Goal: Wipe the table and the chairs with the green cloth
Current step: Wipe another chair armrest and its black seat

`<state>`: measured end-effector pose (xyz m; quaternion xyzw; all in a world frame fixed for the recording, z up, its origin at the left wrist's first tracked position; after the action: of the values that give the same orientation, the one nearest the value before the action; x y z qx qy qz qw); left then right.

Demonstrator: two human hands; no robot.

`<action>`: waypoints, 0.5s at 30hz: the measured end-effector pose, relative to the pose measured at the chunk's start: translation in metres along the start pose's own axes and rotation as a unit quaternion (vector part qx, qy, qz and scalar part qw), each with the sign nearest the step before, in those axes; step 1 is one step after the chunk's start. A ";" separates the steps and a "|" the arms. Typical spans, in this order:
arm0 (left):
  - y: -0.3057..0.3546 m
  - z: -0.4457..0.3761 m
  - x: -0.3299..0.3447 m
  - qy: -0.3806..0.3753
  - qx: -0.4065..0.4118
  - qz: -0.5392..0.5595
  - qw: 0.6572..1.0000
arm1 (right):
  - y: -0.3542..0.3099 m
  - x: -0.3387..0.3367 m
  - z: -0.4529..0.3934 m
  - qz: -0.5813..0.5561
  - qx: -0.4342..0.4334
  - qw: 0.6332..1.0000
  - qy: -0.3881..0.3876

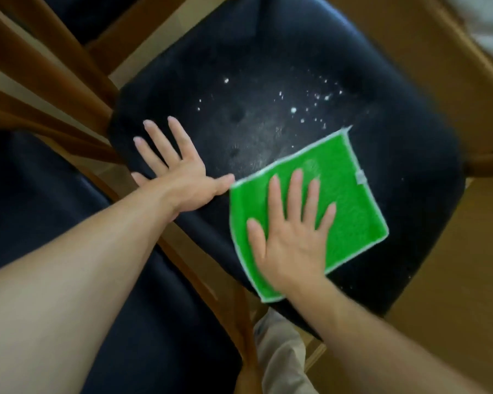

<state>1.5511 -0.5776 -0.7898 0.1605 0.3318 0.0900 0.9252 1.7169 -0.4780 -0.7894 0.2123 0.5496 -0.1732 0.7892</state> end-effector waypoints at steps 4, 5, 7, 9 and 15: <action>-0.001 0.001 0.001 -0.027 -0.014 0.012 0.999 | -0.011 0.004 0.013 0.007 -0.105 0.994 -0.003; -0.001 0.001 0.002 -0.034 -0.016 0.017 0.999 | -0.004 -0.001 -0.002 0.010 -0.118 0.993 0.006; -0.001 0.001 0.002 -0.037 -0.016 0.024 0.999 | 0.019 -0.011 -0.049 0.017 -0.114 0.993 0.034; -0.002 0.000 0.003 -0.032 -0.017 0.028 0.999 | 0.056 -0.021 -0.110 0.015 -0.058 0.998 0.036; -0.003 -0.002 0.004 -0.035 -0.022 0.043 0.998 | 0.089 -0.033 -0.177 -0.026 0.089 0.996 0.014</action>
<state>1.5531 -0.5786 -0.7945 0.1577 0.2902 0.1314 0.9347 1.6103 -0.3082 -0.7991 0.2693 0.5482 -0.2391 0.7548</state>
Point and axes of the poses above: each hand's wrist, its own z-axis away from the middle knuckle, its own x-axis out of the palm, y = z × x, the point moved 6 cm from there along -z, towards the middle knuckle, and after that the axes turned 14 degrees about z, right-handed, at the moved point
